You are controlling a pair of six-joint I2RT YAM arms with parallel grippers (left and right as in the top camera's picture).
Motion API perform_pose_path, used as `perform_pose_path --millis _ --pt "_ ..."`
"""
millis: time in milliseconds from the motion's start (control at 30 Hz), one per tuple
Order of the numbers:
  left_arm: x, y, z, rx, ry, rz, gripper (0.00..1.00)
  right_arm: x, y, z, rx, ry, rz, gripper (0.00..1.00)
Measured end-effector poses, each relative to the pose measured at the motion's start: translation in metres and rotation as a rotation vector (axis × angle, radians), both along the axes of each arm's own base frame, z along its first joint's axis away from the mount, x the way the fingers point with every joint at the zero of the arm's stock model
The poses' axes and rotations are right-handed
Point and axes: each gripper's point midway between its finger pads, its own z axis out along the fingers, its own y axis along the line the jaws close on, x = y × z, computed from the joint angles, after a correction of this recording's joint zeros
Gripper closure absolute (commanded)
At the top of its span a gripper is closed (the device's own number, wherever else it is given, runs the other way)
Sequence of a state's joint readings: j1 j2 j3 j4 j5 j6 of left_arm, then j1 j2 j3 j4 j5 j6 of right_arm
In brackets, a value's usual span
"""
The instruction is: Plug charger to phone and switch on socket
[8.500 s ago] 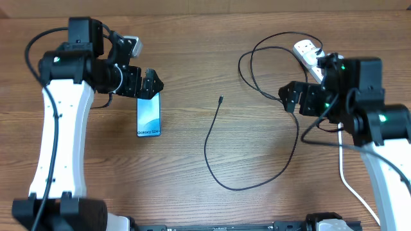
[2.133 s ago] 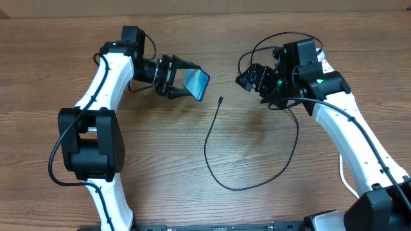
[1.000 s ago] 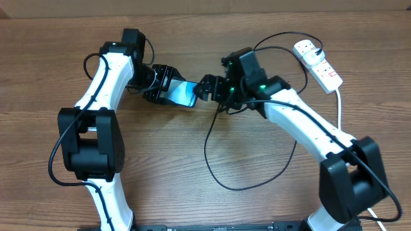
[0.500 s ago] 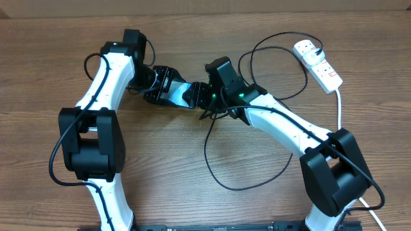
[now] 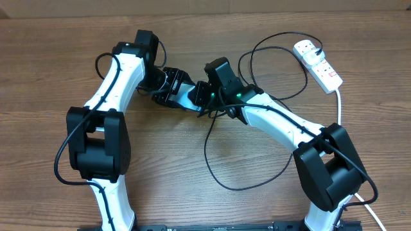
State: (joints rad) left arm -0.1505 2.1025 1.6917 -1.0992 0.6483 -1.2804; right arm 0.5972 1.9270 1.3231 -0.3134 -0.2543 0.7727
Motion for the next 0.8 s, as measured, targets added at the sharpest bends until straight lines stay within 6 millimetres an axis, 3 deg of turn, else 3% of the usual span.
perform_pose_path --millis 367,500,633,800 --pt "0.006 -0.004 0.006 -0.026 -0.054 -0.036 0.96 0.001 -0.002 -0.008 -0.006 0.025 -0.017 0.96" --pt "0.011 -0.004 0.008 -0.049 -0.182 -0.174 0.93 0.007 -0.026 -0.009 -0.033 0.053 -0.068 0.96" --pt "0.012 -0.009 0.022 -0.167 -0.348 -0.341 0.89 0.027 -0.056 0.014 -0.023 0.012 -0.147 0.96" --pt "0.017 -0.018 0.056 -0.407 -0.59 -0.464 0.85 0.044 -0.08 0.063 0.056 -0.06 -0.264 0.96"
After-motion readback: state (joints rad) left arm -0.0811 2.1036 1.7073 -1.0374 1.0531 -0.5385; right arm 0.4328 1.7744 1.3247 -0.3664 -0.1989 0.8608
